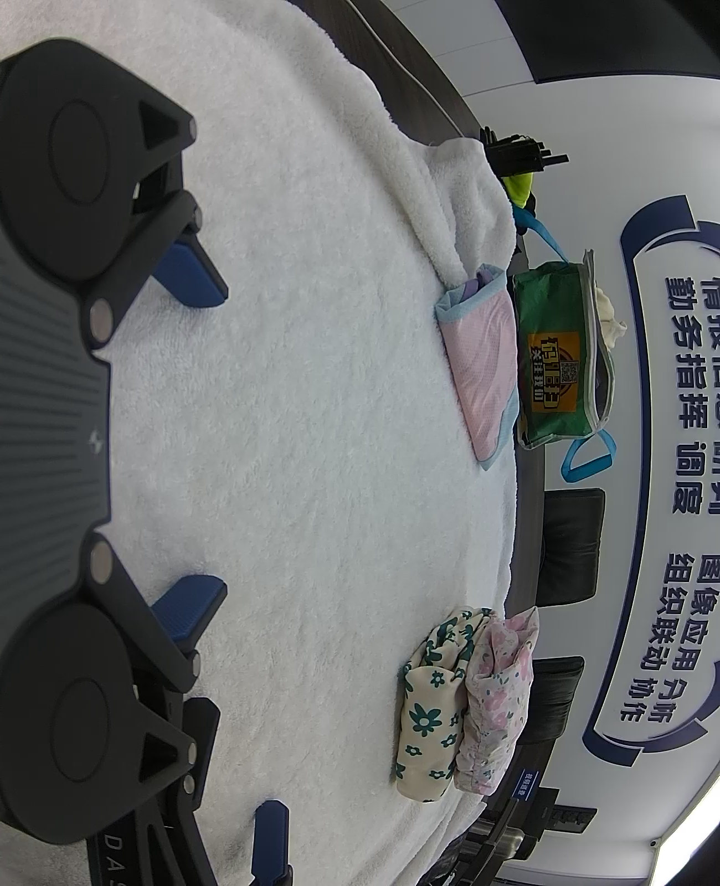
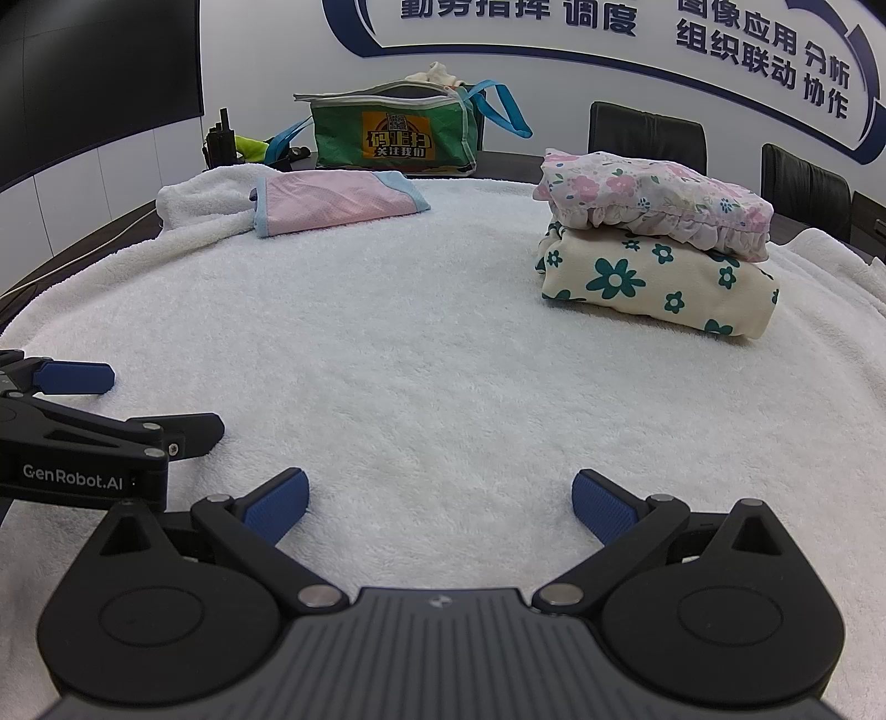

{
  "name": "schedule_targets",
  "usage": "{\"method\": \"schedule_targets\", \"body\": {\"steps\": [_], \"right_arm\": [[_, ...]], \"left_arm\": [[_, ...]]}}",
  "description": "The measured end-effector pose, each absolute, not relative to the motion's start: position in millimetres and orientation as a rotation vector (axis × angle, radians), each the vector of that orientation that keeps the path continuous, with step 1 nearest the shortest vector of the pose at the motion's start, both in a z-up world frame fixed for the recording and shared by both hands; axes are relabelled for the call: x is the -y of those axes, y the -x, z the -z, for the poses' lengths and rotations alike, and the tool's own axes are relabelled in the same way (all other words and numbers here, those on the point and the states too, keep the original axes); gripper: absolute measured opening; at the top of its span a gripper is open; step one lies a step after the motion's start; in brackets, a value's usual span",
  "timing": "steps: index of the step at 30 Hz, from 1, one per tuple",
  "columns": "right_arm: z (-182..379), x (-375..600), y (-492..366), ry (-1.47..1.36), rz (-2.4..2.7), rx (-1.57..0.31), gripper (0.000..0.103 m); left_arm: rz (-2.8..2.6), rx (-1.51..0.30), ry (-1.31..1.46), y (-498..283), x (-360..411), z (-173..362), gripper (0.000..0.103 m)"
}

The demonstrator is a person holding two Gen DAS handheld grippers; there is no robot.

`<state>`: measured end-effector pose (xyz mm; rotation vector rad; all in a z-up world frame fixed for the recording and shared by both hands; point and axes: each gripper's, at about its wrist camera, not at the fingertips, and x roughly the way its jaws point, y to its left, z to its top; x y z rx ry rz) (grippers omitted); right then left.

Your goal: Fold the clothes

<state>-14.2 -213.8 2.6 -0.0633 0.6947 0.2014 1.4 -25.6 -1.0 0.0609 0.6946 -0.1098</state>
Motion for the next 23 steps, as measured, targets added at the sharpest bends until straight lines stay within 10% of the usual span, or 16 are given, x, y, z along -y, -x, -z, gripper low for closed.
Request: {"method": "schedule_targets", "body": {"steps": [23], "right_arm": [[-3.3, 215.0, 14.7, 0.027, -0.081, -0.694, 0.103]], "left_arm": [[0.114, -0.691, -0.059, 0.4, 25.1, 0.3, 0.103]]}}
